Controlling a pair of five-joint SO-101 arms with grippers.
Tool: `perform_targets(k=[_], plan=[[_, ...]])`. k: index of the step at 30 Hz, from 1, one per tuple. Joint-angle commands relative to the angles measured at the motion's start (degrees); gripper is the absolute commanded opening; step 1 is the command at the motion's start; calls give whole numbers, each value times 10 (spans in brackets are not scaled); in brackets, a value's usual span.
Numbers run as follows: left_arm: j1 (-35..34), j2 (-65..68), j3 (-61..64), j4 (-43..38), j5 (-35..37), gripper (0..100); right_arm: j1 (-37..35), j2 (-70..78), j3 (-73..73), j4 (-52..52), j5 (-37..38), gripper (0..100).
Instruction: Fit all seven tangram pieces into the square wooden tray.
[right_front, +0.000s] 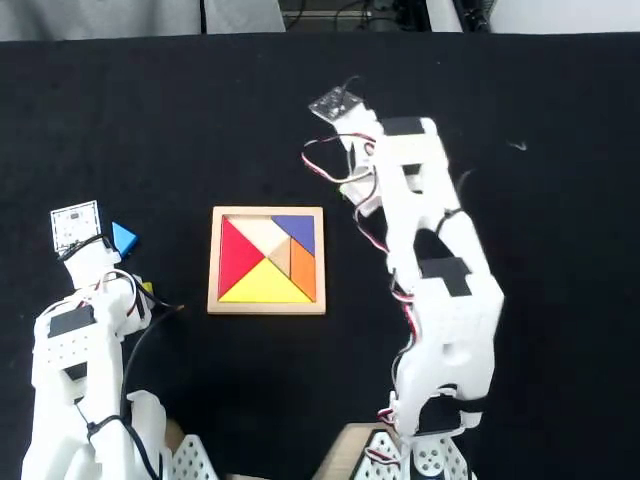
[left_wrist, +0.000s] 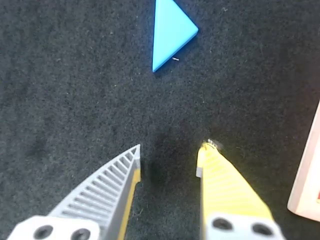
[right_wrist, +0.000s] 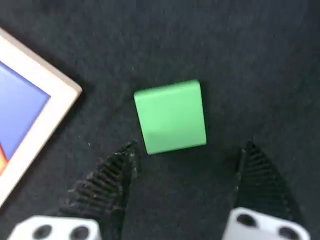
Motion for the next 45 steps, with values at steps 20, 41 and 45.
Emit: perform_targets(k=[20,41,45], plan=[[7,-11,2,-21,2,191,-23,159,-215,79,57,123],[7,-11,3,-21,2,191,-108,-78,-259,297,-58,120],[7,-11,3,-21,2,191,-170,-205,-101,274,-97,120]])
